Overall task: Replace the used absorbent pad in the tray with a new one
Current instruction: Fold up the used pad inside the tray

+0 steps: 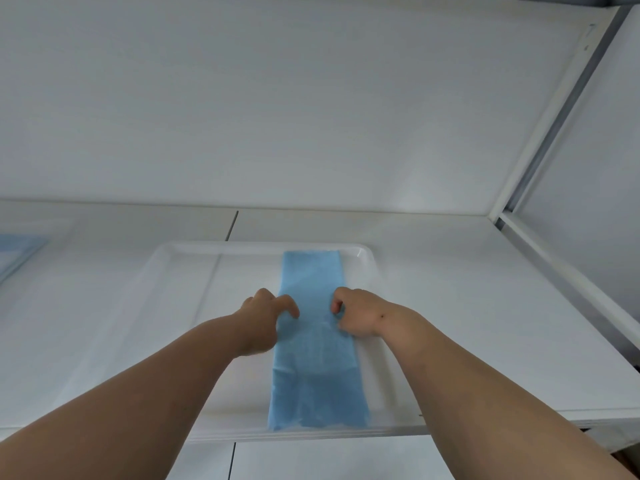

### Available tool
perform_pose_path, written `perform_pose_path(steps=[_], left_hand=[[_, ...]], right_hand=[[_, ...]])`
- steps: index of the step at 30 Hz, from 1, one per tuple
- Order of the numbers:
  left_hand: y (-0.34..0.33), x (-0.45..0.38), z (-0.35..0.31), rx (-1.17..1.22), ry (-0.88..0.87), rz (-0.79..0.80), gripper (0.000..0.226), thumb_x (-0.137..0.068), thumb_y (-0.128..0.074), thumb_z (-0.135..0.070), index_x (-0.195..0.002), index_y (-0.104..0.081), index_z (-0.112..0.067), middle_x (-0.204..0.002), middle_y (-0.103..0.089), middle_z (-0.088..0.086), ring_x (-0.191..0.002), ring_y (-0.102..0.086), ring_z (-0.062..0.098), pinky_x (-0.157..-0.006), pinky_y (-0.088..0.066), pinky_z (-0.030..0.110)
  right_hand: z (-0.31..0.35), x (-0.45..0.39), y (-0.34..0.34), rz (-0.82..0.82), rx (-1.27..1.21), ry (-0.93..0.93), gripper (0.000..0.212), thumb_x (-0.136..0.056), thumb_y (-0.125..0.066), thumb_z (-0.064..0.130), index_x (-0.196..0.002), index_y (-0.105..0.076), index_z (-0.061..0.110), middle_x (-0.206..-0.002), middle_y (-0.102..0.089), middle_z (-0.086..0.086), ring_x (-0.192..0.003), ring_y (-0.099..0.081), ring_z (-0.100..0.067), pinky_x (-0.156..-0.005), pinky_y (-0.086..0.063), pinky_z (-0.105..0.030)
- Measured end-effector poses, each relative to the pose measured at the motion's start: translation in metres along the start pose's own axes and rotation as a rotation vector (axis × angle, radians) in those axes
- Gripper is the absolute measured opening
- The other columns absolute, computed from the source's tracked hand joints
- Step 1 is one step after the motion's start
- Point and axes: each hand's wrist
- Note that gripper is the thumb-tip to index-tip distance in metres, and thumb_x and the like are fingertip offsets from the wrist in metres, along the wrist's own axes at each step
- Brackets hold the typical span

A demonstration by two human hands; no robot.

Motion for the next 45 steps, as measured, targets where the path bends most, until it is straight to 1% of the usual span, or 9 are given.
perform_pose_path(steps=[4,11,17,20,24,30,34,41,45], left_hand=[[-0.002,0.001,0.008,0.077,-0.032,-0.058,0.041,-0.08,-0.062,-0.008,-0.079,-0.053,-0.048,-0.112,-0.037,-0.003,-0.104,-0.042,0.02,-0.089,-0.046,0.03],[-0.012,0.003,0.018,0.157,-0.117,-0.196,0.036,-0.084,-0.065,-0.017,-0.076,-0.058,-0.051,-0.101,-0.042,-0.019,-0.102,-0.045,0.013,-0.093,-0.043,0.028],[-0.013,0.015,0.021,-0.214,-0.249,-0.276,0.026,-0.096,-0.05,-0.03,-0.114,-0.066,-0.04,-0.126,-0.043,-0.017,-0.109,-0.052,0.009,-0.086,-0.043,0.023],[-0.009,0.016,0.013,-0.21,-0.275,-0.296,0.026,-0.097,-0.047,-0.03,-0.112,-0.066,-0.037,-0.123,-0.049,-0.018,-0.103,-0.056,0.01,-0.079,-0.042,0.022],[-0.005,0.006,0.002,0.064,-0.13,-0.262,0.017,-0.094,-0.049,-0.02,-0.087,-0.063,-0.027,-0.098,-0.056,-0.01,-0.09,-0.056,0.013,-0.074,-0.044,0.023],[0.006,0.002,-0.005,0.638,0.164,-0.185,0.016,-0.093,-0.05,-0.017,-0.089,-0.064,-0.009,-0.074,-0.061,0.005,-0.061,-0.053,0.015,-0.06,-0.041,0.024],[0.008,-0.007,-0.005,0.756,0.246,-0.18,0.015,-0.093,-0.048,-0.019,-0.095,-0.063,-0.016,-0.077,-0.065,0.008,-0.061,-0.056,0.017,-0.06,-0.045,0.026],[0.008,-0.022,-0.002,0.927,0.427,-0.205,0.021,-0.089,-0.041,-0.005,-0.091,-0.062,-0.005,-0.069,-0.059,0.013,-0.06,-0.055,0.027,-0.066,-0.048,0.036],[0.011,-0.027,0.0,0.929,0.455,-0.172,0.019,-0.087,-0.04,0.001,-0.085,-0.059,0.0,-0.065,-0.058,0.017,-0.059,-0.055,0.029,-0.068,-0.05,0.039]], right_hand=[[-0.001,0.001,0.001,0.013,-0.023,-0.007,0.032,-0.089,-0.044,0.005,-0.118,-0.05,0.017,-0.106,-0.047,0.0,-0.094,-0.048,-0.021,-0.076,-0.038,-0.027],[0.001,0.0,0.001,0.016,-0.06,-0.03,0.029,-0.092,-0.041,0.007,-0.117,-0.051,0.018,-0.113,-0.052,-0.002,-0.097,-0.05,-0.021,-0.081,-0.041,-0.028],[0.001,-0.002,0.001,0.019,-0.077,-0.048,0.02,-0.091,-0.042,0.007,-0.103,-0.05,0.022,-0.11,-0.054,-0.001,-0.097,-0.052,-0.021,-0.082,-0.042,-0.029],[0.002,-0.004,0.0,0.005,-0.083,-0.048,0.019,-0.09,-0.042,0.007,-0.1,-0.051,0.021,-0.109,-0.056,-0.002,-0.096,-0.052,-0.021,-0.081,-0.042,-0.03],[0.003,-0.003,0.005,-0.013,-0.141,-0.036,0.027,-0.089,-0.041,0.001,-0.106,-0.061,0.004,-0.097,-0.055,-0.002,-0.088,-0.048,-0.018,-0.079,-0.043,-0.032],[-0.005,0.002,0.014,0.05,-0.499,-0.054,0.009,-0.077,-0.053,0.014,-0.083,-0.059,0.017,-0.075,-0.051,0.003,-0.073,-0.049,-0.017,-0.073,-0.047,-0.033],[-0.013,-0.002,0.011,0.055,-0.48,-0.065,0.037,-0.074,-0.042,-0.012,-0.067,-0.058,0.021,-0.062,-0.044,0.0,-0.056,-0.036,-0.015,-0.053,-0.026,-0.027],[-0.011,-0.005,0.016,0.142,-0.632,-0.034,0.021,-0.073,-0.075,0.016,-0.086,-0.061,0.026,-0.078,-0.056,0.006,-0.071,-0.047,-0.013,-0.056,-0.032,-0.024],[-0.002,-0.017,0.01,-0.013,-0.511,-0.145,0.028,-0.091,-0.059,0.032,-0.108,-0.066,0.01,-0.083,-0.06,-0.006,-0.071,-0.052,-0.02,-0.055,-0.035,-0.025]])
Point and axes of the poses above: each hand's wrist, its own x-axis away from the middle knuckle, its own y-axis out of the back of the hand, z = x × y
